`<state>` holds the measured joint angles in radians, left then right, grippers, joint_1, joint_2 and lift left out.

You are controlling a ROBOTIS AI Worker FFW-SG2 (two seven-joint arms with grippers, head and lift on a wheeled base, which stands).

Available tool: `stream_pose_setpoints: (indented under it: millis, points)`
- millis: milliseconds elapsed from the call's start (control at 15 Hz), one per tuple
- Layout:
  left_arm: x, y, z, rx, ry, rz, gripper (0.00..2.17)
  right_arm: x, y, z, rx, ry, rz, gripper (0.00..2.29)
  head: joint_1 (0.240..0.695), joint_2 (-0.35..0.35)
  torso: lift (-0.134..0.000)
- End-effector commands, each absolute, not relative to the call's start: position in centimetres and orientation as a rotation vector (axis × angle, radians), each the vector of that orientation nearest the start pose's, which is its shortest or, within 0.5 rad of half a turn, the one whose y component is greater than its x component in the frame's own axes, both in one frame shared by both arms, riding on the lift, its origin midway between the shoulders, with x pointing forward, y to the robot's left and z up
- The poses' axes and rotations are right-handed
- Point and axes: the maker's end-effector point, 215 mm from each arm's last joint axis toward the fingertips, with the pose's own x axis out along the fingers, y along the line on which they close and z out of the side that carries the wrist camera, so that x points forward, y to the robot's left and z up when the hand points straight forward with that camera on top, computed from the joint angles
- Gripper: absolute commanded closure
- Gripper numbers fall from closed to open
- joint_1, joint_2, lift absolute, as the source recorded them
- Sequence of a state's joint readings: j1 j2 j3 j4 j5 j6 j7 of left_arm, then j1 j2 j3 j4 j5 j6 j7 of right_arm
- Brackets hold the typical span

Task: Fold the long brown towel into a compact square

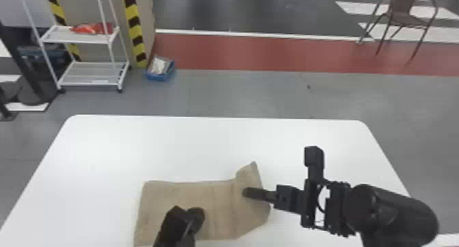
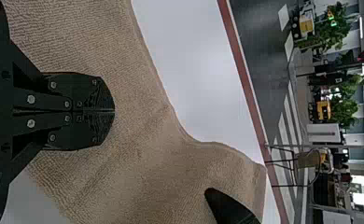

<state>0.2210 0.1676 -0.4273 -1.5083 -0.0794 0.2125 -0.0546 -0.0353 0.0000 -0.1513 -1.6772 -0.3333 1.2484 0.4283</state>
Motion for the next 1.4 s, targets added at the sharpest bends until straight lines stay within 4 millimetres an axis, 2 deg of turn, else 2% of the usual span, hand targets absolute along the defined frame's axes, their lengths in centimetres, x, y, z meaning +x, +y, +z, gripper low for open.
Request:
stream_pose_setpoints:
  millis: [0,67,200,267,400,533,733,933,1133,1333]
  points:
    - [41.2,5.4,-57.5,0.219,0.510,-0.492,1.68,45.2,-11.2,-51.0,0.573,0.973,0.485,0.97,0.695,-0.084,0.000]
    - [41.3,5.8,-56.9,0.209,0.501,-0.489,1.68,45.2,-11.4,-51.1,0.573,0.977,0.481,0.97,0.695,-0.079,0.000]
    - [41.7,8.2,-54.3,0.165,0.465,-0.461,1.68,45.1,-11.9,-51.0,0.580,0.981,0.471,0.97,0.695,-0.076,0.000]
    - [42.1,9.4,-53.7,0.164,0.457,-0.443,1.68,44.9,-12.0,-51.0,0.584,0.990,0.470,0.97,0.695,-0.073,0.000]
    - [42.8,11.5,-53.9,0.160,0.473,-0.422,1.68,45.0,-11.8,-50.6,0.580,0.985,0.475,0.97,0.695,-0.043,0.000]
    - [42.8,12.1,-54.6,0.178,0.491,-0.417,1.68,44.9,-11.4,-50.0,0.587,0.980,0.490,0.97,0.695,-0.017,0.000]
    - [42.3,11.3,-56.7,0.191,0.525,-0.429,1.68,44.3,-10.1,-48.5,0.599,0.975,0.530,0.97,0.695,0.007,0.000]
    - [42.0,10.2,-57.8,0.202,0.539,-0.449,1.68,44.0,-8.8,-47.7,0.610,0.972,0.566,0.97,0.695,0.015,0.000]
    - [41.6,9.1,-58.4,0.208,0.550,-0.466,1.68,45.1,-6.8,-46.3,0.581,0.947,0.605,0.97,0.695,0.020,0.000]
    - [41.2,8.2,-58.5,0.202,0.551,-0.479,1.68,46.3,-6.2,-45.4,0.559,0.922,0.614,0.97,0.695,0.027,0.000]
